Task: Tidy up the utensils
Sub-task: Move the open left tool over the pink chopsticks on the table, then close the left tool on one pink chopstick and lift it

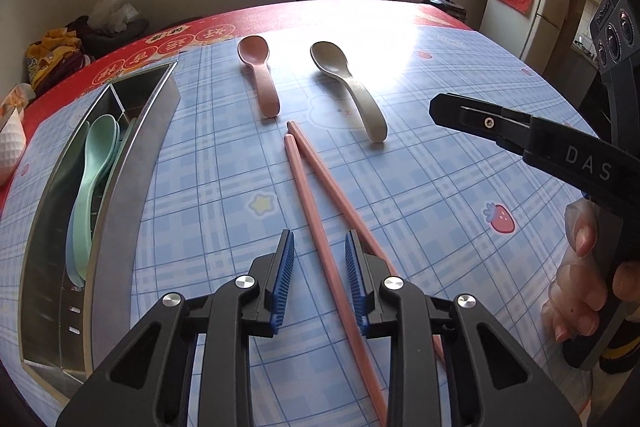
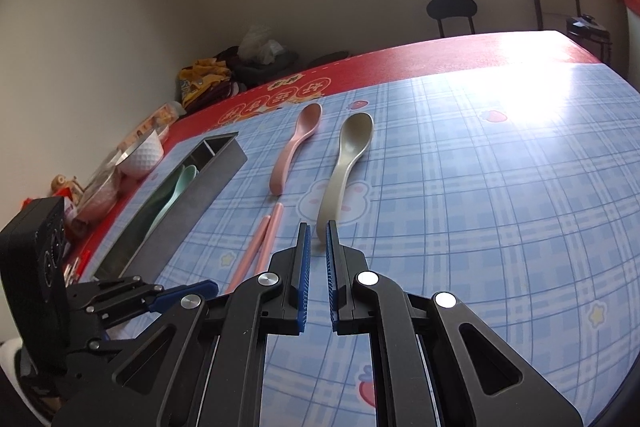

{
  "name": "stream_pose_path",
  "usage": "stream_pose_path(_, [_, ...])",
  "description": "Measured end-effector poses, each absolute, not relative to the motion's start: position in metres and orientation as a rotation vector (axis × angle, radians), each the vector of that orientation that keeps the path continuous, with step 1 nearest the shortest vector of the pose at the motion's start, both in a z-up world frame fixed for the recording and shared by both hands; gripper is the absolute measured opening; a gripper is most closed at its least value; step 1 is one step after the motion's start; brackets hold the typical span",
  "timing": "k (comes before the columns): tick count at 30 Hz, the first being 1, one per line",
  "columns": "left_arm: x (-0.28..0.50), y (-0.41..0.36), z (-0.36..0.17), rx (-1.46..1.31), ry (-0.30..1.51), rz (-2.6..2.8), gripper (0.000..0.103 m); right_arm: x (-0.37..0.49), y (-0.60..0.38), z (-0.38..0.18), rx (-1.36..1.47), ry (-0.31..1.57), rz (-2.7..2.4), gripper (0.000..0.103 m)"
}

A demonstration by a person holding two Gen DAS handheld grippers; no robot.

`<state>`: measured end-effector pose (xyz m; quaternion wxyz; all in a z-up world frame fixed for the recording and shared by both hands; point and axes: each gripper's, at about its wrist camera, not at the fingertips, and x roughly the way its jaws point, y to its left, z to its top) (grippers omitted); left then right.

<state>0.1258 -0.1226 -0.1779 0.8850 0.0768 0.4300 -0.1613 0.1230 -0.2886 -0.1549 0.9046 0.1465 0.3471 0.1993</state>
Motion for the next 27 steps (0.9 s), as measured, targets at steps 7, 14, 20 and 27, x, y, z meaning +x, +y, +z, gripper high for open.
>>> stream_pose_path(7, [0.1227,-0.1252,-0.1795,0.166,0.877,-0.339,0.025,0.1223,-0.2893,-0.1547,0.309,0.714,0.415,0.008])
stream_pose_path(14, [0.1184,-0.127,-0.1797,0.174,0.868,-0.333,0.025,0.1213,-0.2918,-0.1543,0.316,0.711,0.412,0.008])
stream_pose_path(20, [0.1169,-0.1321,-0.1787,0.197,0.86,-0.338,0.011,0.1216,-0.2925,-0.1545,0.322,0.713,0.412,0.008])
stream_pose_path(27, [0.1214,-0.1239,-0.1786,0.152,0.867,-0.344,0.007,0.121,-0.2935,-0.1553,0.332,0.72,0.422,0.008])
